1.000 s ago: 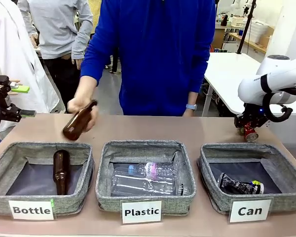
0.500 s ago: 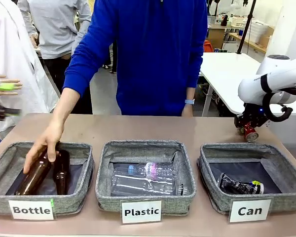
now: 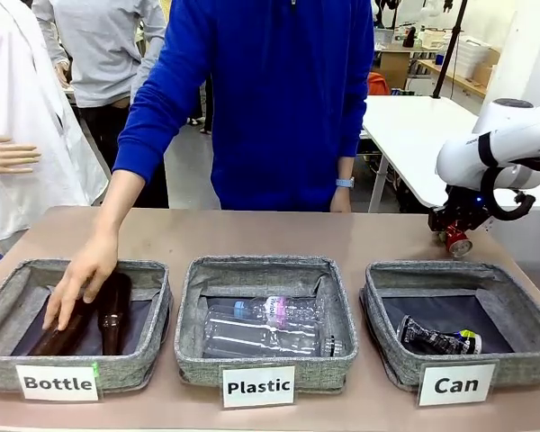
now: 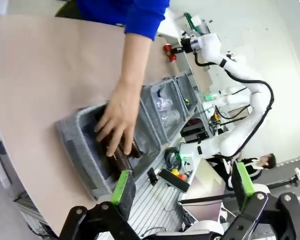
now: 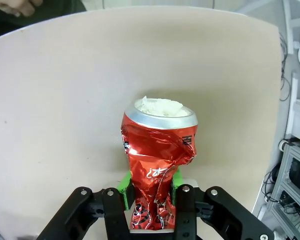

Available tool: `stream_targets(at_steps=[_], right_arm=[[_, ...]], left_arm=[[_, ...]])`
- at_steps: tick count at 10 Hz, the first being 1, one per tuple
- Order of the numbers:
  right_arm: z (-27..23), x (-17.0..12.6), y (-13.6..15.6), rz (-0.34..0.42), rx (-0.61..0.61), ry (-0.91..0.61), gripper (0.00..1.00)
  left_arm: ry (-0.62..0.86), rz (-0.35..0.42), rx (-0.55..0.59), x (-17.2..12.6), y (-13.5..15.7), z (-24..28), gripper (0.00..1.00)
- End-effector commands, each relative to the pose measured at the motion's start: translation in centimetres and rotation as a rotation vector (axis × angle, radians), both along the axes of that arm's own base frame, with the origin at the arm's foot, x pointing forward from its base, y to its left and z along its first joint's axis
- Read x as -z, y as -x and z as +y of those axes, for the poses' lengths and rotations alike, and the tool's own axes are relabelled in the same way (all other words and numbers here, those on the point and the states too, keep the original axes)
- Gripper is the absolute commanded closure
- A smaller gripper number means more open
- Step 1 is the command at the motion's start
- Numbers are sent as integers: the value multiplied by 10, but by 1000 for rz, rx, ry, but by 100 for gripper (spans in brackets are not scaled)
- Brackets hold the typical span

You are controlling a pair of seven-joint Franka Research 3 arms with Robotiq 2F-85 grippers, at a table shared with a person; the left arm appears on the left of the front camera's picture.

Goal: Sort the can waste into the basket.
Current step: Pick up the can waste from the table and place it in the right Fabric basket.

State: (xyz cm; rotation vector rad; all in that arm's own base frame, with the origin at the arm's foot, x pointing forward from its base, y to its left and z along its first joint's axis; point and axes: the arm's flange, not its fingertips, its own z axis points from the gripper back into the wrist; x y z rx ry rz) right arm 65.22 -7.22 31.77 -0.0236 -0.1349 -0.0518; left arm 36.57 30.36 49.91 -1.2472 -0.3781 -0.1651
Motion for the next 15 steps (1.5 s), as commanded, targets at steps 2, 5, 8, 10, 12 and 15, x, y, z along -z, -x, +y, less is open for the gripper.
stream_targets(at_steps=[2, 5, 8, 10, 12, 15], right_arm=[[-11, -49, 34, -85, -65, -49, 100], [-15, -138, 103, -60, -193, -207, 100], [0, -176, 175, -67, -728, -303, 100], [24, -166, 196, -39, -1082, -380, 100], [46, -148, 214, -48, -1354, -304, 100], [37, -131, 221, 1, -1611, -297, 100]], left_arm=[[22, -31, 78, 7, -21, -34, 0], [4, -11, 264, 16, -28, -113, 0], [-11, -17, 407, 36, -21, -208, 0], [-54, -30, 501, 48, -2, -266, 0], [-153, -127, 526, 64, 18, -298, 0], [-59, -14, 514, 51, -7, -277, 0]])
